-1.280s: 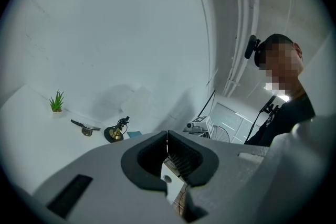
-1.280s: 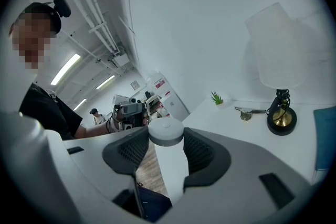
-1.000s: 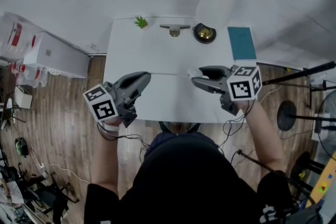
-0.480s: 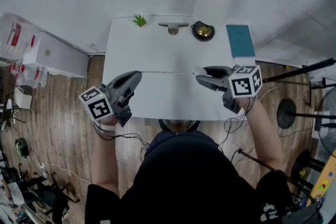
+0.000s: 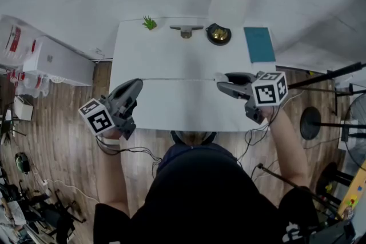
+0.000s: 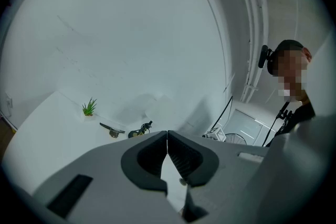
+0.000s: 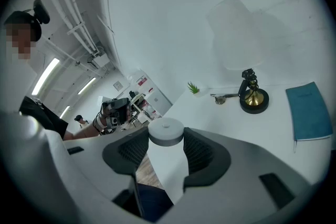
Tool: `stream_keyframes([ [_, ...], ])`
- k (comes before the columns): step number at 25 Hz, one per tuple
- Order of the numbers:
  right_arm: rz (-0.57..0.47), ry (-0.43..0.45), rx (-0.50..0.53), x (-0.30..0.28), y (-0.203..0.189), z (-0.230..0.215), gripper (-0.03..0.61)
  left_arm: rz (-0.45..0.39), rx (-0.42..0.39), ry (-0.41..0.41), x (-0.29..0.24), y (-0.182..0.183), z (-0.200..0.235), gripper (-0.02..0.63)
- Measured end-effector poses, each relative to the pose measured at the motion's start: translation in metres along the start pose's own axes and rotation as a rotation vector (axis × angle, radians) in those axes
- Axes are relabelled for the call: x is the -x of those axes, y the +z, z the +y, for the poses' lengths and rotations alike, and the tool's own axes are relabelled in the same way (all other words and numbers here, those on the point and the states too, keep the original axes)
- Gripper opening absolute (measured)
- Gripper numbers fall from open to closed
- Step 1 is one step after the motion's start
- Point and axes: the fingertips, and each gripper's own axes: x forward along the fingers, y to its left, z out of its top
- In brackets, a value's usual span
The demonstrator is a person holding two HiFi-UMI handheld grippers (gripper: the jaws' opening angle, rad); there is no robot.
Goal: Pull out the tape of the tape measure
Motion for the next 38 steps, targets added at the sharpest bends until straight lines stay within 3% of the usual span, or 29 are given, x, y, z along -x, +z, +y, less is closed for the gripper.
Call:
stream_keyframes([
  [5, 0.001, -0.002, -0.002, 0.004, -0.001, 0.001, 0.215, 0.013, -0.015, 0.013, 0.002, -0.001, 0.001, 0.009],
  [16, -0.014, -0.040, -0.036, 0.015, -0.007, -0.011, 0.215, -0.043, 0.006, 0.054, 0.015, 0.010, 0.012, 0.009],
  [22, -0.019, -0.059, -0.041, 0.018, -0.009, -0.015, 0.215, -0.063, -0.008, 0.125, 0.026, 0.016, 0.025, 0.009],
  [38, -0.027, -0.082, -0.044, 0.025, -0.013, -0.024, 0.215, -0.080, -0.009, 0.170, 0.044, 0.024, 0.042, 0.009],
])
